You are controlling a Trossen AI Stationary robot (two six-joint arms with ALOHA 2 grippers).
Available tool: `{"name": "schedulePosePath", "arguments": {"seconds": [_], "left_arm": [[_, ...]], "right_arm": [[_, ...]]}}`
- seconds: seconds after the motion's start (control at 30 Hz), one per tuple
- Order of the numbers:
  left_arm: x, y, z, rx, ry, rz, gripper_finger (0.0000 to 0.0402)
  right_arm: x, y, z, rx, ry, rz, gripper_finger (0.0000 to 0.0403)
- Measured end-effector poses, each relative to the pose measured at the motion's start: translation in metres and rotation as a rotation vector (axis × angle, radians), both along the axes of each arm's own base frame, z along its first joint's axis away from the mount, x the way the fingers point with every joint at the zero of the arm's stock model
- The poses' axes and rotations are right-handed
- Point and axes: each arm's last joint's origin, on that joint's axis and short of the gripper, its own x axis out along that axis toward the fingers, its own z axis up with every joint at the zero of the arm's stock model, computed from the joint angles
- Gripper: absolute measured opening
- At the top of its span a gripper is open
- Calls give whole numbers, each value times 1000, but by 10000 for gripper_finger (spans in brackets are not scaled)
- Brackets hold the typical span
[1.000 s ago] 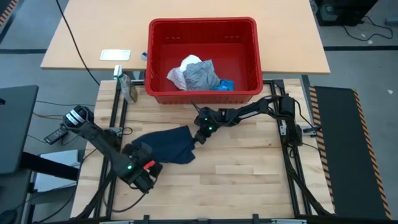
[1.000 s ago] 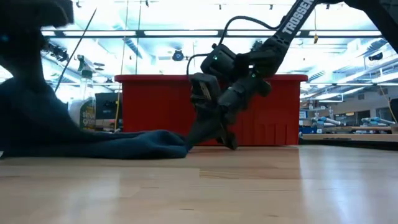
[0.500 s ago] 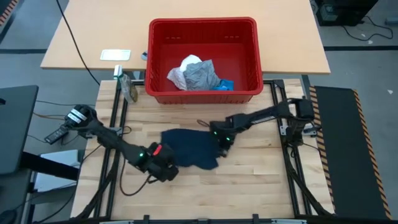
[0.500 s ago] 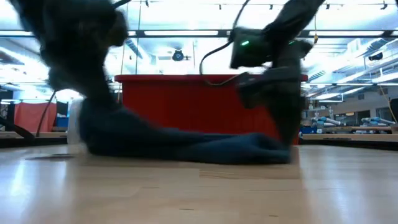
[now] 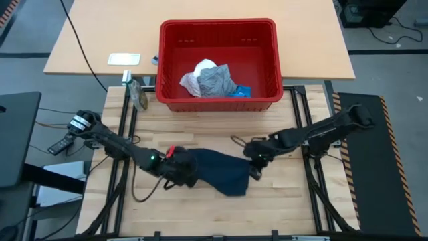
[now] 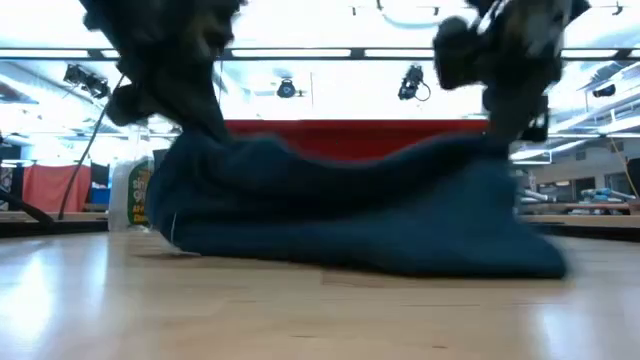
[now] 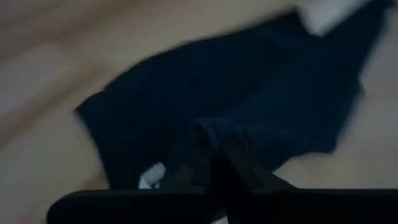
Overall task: Fold laundry
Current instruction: Fold the dark blue shorts
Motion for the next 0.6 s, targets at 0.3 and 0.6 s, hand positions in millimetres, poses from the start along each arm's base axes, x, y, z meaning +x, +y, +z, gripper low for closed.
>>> {"name": "schedulePosePath", "arguments": {"seconds": [0.3,0.6], "left_arm": [[9,63,-30,-120,27,432,14],[12,93,-30,-96,56,461,32]], "right_arm": [[15,-48,-68,102,-35,-294,2],[10,-55,-78,34,-41,-441,19]]}}
